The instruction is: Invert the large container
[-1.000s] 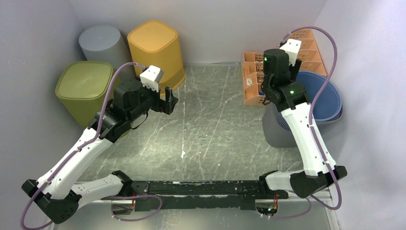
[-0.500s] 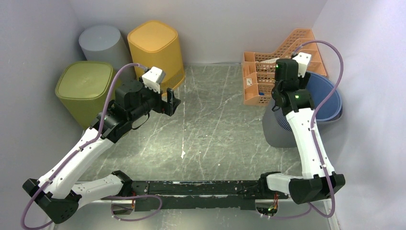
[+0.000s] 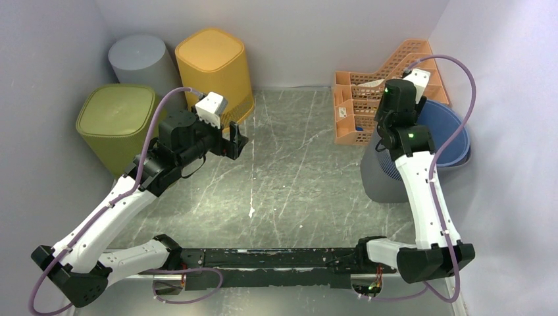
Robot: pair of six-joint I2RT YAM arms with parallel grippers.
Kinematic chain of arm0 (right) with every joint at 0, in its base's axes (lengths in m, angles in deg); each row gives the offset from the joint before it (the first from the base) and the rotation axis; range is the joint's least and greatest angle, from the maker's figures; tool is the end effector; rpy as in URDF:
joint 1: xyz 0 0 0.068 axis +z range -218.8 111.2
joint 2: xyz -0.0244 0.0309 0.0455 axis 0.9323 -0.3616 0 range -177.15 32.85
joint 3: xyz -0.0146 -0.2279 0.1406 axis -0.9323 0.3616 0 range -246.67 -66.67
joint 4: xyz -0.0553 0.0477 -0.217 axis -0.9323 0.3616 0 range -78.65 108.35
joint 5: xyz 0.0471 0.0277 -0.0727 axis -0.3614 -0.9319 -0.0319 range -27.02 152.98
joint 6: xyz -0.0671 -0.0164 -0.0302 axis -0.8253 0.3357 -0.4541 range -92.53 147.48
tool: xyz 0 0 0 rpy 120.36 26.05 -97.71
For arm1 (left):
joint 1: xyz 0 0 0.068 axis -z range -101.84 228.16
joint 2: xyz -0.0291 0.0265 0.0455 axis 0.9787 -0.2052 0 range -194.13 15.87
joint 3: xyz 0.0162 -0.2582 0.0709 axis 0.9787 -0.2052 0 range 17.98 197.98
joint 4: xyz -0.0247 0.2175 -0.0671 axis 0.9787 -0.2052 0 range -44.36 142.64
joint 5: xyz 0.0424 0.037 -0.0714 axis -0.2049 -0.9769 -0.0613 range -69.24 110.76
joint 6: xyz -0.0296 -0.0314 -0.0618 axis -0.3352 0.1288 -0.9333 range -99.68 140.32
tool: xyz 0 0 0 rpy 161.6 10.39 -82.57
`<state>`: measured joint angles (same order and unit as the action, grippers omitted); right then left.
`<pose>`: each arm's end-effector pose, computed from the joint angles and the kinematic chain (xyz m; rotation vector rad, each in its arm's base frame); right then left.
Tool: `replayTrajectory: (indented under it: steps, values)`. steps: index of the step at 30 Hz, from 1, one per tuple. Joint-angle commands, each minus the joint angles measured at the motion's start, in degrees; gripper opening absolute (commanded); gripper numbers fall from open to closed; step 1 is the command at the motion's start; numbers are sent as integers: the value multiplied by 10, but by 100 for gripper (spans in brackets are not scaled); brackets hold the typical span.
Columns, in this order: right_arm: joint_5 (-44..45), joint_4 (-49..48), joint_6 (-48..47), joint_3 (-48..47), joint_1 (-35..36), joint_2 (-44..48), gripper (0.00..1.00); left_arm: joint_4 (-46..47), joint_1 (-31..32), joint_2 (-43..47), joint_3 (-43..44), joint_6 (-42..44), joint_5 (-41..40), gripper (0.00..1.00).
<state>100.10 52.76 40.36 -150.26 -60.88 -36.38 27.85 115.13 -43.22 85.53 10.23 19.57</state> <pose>0.2308 -0.0066 0.4094 0.4787 1.9063 -0.4231 0.1746 -0.1298 0.3875 0.4255 1.8435 -0.5478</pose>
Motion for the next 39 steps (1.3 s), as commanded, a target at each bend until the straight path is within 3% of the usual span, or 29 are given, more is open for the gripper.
replayTrajectory:
  steps: [1,22,24,26,27,33,36,39]
  values:
    - [-18,-27,5,27,-11,-17,54,17,3,4,-11,-2,8,99]
    - [-71,-72,15,103,-51,-38,52,24,4,9,-35,-2,2,99]
    - [-73,-80,17,114,-54,-36,42,20,4,11,-34,-2,0,99]
    - [-77,-83,18,118,-56,-31,21,16,4,13,-32,0,-6,99]
    - [-79,-86,19,119,-57,-27,16,14,4,15,-32,1,-8,99]
    - [-81,-93,16,95,-59,-11,9,13,4,18,-29,-2,-10,99]
    - [-73,-79,7,57,-58,-17,1,10,4,20,-27,-3,-13,99]
    - [-67,-56,6,3,-58,-19,0,11,4,25,-28,-5,-15,99]
